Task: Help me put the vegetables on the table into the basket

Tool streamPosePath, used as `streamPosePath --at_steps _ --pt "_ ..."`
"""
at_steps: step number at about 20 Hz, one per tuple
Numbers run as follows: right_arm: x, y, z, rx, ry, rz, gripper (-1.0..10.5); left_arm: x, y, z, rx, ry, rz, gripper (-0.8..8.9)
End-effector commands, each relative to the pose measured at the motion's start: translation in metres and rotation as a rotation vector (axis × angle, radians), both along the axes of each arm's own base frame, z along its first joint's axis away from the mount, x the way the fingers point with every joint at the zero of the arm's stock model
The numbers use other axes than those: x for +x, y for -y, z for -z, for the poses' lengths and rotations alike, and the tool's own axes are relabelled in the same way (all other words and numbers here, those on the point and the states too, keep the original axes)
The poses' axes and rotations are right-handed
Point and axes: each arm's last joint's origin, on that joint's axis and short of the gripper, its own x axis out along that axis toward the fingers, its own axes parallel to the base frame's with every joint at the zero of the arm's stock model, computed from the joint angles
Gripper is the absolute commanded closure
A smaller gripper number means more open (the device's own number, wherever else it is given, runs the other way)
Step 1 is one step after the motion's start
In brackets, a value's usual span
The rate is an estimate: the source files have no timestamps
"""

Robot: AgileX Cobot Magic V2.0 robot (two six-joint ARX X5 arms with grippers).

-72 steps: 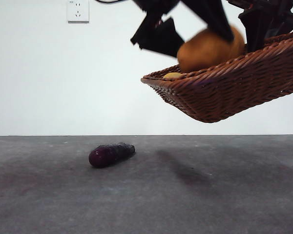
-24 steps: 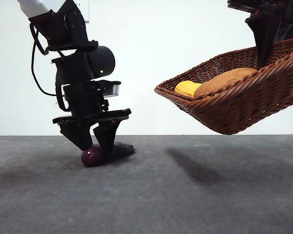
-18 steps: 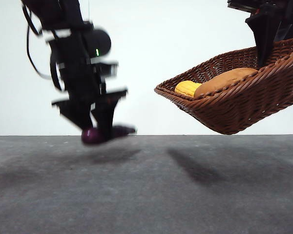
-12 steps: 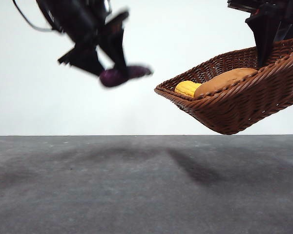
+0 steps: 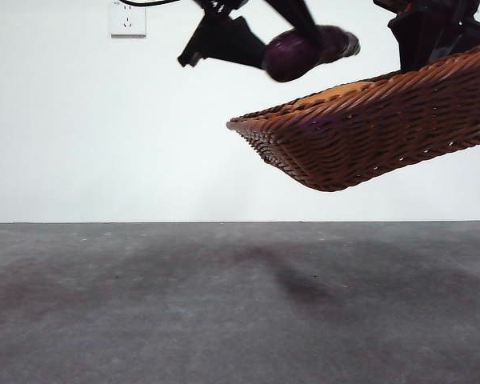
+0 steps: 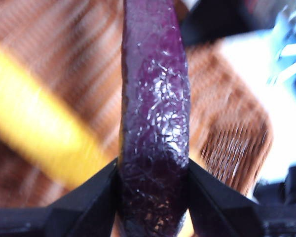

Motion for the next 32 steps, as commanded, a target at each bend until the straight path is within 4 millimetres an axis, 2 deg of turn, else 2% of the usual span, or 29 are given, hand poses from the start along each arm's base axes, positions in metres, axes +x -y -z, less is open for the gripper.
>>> streamPosePath --at_steps 1,2,4,7,8,9,13,17,18,19,20,21,23,25,29,32 --pt "-0.002 -0.003 0.002 0.022 -0.028 -0.013 9.6 0.005 0.001 0.004 -0.020 -0.073 -0.106 8.09" --pt "-0.003 -0.005 0.002 0.030 -0.031 -0.019 9.6 0.005 0.001 0.004 -0.020 -0.088 -0.138 7.55" --pt "-0.003 -0.006 0.002 0.038 -0.029 -0.027 9.6 0.006 0.001 0.004 -0.036 -0.116 -0.166 5.50" --pt "-0.004 -0.013 0.002 0.038 -0.023 -0.050 9.6 0.007 0.003 0.001 -0.086 -0.143 -0.204 3.76" --pt "-0.004 -0.014 0.002 0.039 -0.025 -0.051 9.6 0.007 0.005 -0.001 -0.111 -0.151 -0.216 2.76" --pt "-0.005 -0.014 0.002 0.038 -0.027 -0.051 9.6 0.007 0.006 -0.002 -0.122 -0.157 -0.221 2.51" --pt "-0.004 -0.012 0.002 0.021 -0.025 -0.037 9.6 0.007 0.006 -0.003 -0.121 -0.148 -0.215 2.51" --pt "0.000 -0.011 0.003 -0.032 0.009 -0.017 9.6 0.001 -0.011 -0.022 -0.113 -0.025 -0.154 2.52" --pt "0.002 -0.009 0.003 -0.047 0.025 -0.004 9.6 -0.003 -0.017 -0.027 -0.094 0.007 -0.137 2.70" --pt "0.007 -0.004 0.005 -0.048 0.040 0.019 9.6 -0.011 -0.024 -0.032 -0.045 0.055 -0.114 4.29" --pt "0.012 0.001 0.007 -0.045 0.046 0.040 9.6 -0.018 -0.032 -0.035 0.020 0.090 -0.099 6.67" --pt "0.018 0.007 0.011 -0.046 0.047 0.060 9.6 -0.026 -0.039 -0.036 0.093 0.111 -0.094 8.42" --pt "0.035 0.025 0.024 -0.059 0.053 0.073 9.6 -0.042 -0.054 -0.037 0.252 0.129 -0.082 8.19" --pt "0.050 0.043 0.041 -0.029 0.021 0.094 9.6 -0.056 -0.063 -0.039 0.332 0.118 -0.041 8.19" --pt "0.082 0.079 0.080 0.156 -0.002 0.107 9.6 -0.078 -0.073 -0.047 0.356 0.092 -0.005 8.18" --pt "0.097 0.095 0.112 0.243 -0.043 0.099 9.6 -0.088 -0.078 -0.053 0.353 0.096 0.005 8.18"
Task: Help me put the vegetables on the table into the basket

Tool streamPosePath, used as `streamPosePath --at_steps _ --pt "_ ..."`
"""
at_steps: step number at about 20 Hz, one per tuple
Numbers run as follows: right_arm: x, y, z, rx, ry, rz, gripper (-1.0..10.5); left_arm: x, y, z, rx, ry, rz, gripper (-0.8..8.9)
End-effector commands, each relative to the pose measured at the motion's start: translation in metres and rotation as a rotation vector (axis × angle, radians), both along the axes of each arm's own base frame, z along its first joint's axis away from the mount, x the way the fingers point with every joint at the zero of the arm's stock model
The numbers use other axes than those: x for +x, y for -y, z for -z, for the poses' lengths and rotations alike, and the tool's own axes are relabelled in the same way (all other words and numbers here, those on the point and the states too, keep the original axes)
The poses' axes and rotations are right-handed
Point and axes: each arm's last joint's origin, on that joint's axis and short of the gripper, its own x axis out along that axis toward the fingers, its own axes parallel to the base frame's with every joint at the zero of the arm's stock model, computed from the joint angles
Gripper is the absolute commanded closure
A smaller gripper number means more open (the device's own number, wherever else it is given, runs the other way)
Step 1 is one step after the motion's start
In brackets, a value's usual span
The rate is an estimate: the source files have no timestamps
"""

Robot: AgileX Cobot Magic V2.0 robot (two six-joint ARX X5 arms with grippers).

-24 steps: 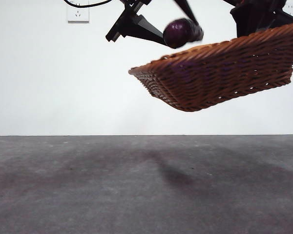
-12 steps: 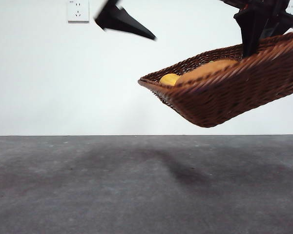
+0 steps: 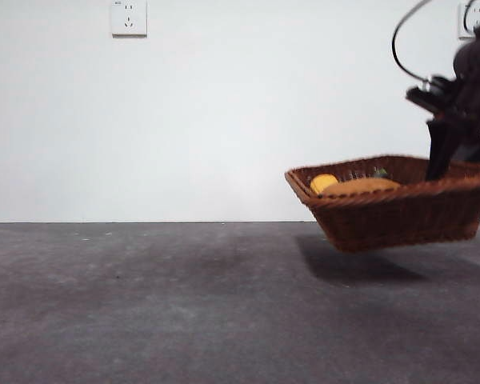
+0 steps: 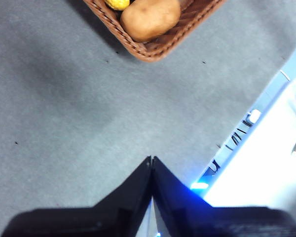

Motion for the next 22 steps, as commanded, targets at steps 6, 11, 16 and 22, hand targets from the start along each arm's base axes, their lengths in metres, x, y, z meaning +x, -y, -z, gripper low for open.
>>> streamPosePath --at_steps 6,11,16,22 --pt "0.023 0.002 0.066 0.071 -0.085 -0.068 9.6 -0.007 -0.005 0.000 0.027 -0.022 0.014 8.18" --pt "0.027 0.009 0.077 0.056 -0.090 -0.054 9.0 -0.009 -0.006 0.001 0.042 -0.038 0.014 8.18" --pt "0.030 0.010 0.051 0.024 -0.092 -0.030 4.4 -0.009 -0.006 0.001 0.042 -0.037 0.015 8.18" --pt "0.001 0.012 -0.047 -0.131 0.005 0.089 4.5 -0.010 -0.007 0.000 0.043 -0.042 0.011 8.18"
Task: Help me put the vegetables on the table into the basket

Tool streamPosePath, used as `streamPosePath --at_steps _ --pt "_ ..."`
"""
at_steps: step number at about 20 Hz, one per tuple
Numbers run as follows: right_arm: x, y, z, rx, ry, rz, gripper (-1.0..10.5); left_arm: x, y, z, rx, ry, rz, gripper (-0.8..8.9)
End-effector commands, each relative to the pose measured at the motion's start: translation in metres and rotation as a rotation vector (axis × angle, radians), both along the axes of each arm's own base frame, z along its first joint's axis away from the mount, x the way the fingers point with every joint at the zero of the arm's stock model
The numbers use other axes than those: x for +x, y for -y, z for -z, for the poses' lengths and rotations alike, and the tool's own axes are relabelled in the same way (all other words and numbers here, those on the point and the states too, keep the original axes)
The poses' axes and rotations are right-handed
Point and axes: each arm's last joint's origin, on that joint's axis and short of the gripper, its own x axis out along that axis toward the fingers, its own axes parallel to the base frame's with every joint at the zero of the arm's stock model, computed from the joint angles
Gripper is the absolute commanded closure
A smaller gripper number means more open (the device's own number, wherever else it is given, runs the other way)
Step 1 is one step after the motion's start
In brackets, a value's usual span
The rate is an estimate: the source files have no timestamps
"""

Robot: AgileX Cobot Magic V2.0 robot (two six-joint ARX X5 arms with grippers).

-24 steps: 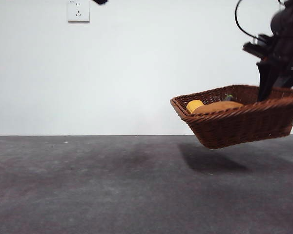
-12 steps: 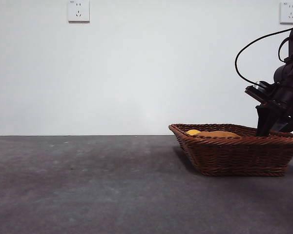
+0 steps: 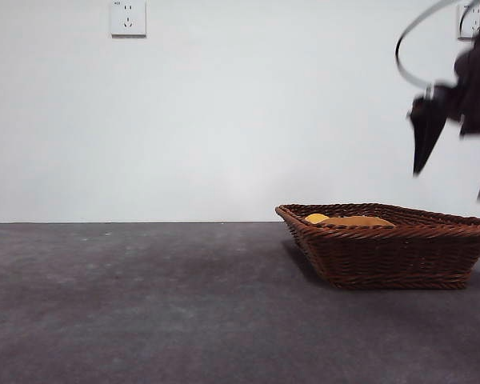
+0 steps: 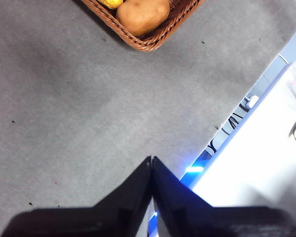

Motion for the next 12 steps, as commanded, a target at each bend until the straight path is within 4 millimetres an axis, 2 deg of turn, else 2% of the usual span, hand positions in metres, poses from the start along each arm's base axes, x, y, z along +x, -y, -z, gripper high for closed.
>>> streamPosePath --at_steps 1,4,9,12 --pt "-0.023 -0.002 -0.048 0.004 0.083 0.074 5.1 -0.004 -0.002 -0.001 0.008 -0.008 0.005 8.17" --pt "-0.069 -0.012 -0.109 -0.009 0.217 0.069 9.4 -0.014 -0.009 -0.004 0.021 -0.033 0.001 8.17" --pt "-0.164 -0.029 -0.186 -0.077 0.441 0.051 9.6 -0.040 -0.031 -0.020 -0.040 -0.017 -0.045 8.20" --pt "-0.217 -0.032 -0.216 -0.080 0.585 0.051 9.6 -0.060 -0.047 -0.032 -0.096 0.017 -0.052 8.22"
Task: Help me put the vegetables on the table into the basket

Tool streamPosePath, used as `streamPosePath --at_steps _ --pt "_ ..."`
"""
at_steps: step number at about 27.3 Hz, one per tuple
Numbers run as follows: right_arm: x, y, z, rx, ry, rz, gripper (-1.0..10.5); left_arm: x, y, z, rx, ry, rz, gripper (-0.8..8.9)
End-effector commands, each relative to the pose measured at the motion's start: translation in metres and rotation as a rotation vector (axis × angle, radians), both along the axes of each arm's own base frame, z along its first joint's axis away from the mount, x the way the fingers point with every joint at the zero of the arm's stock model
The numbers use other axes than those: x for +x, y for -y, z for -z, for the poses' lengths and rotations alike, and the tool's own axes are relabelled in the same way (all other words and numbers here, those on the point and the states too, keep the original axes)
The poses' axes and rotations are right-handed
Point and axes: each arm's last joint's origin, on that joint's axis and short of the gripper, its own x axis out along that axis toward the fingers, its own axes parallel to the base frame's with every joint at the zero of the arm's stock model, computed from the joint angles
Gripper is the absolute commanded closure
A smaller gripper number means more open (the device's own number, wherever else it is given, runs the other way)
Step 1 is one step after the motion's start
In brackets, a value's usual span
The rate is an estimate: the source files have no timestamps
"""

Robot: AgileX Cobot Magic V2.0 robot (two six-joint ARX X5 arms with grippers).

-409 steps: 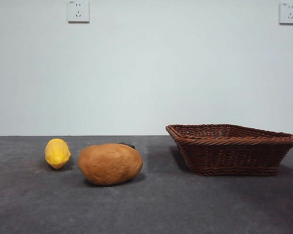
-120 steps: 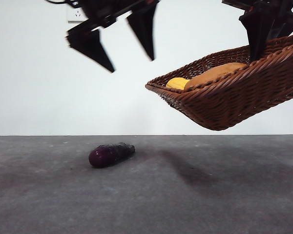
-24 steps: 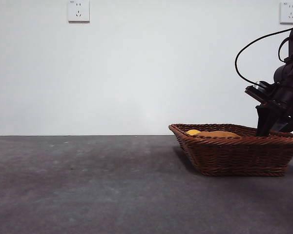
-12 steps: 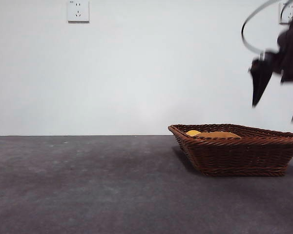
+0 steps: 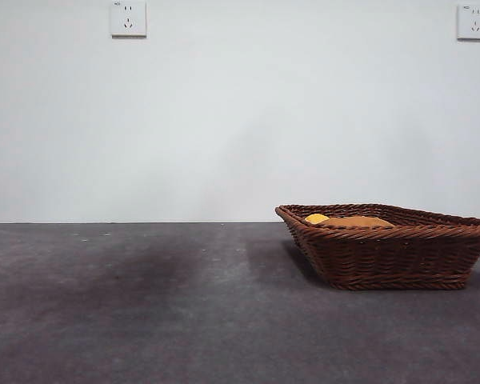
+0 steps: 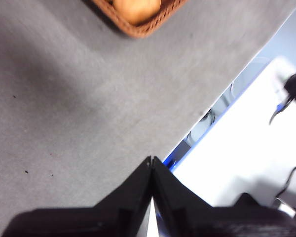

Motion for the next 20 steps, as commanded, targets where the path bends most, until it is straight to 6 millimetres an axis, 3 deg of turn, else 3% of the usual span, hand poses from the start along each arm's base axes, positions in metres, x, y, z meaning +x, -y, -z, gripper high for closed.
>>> streamPosePath --at_steps 1,4,7,11,20 --pt "-0.037 -0.001 -0.015 0.004 0.068 0.006 9.6 -0.016 -0.013 -0.008 -0.050 0.024 -0.012 8.22" --pt "-0.078 -0.001 -0.030 0.007 0.170 0.011 9.5 -0.035 -0.030 -0.017 -0.108 0.079 -0.008 8.17" --pt "-0.093 0.000 -0.034 -0.029 0.212 0.038 9.5 -0.046 -0.041 -0.022 -0.140 0.118 -0.010 8.17" --pt "-0.086 0.001 -0.032 -0.050 0.196 0.061 9.5 -0.047 -0.042 -0.022 -0.143 0.121 -0.009 8.17" --pt "-0.051 0.001 -0.020 -0.052 0.106 0.059 9.5 -0.030 -0.031 -0.017 -0.096 0.092 -0.027 8.17"
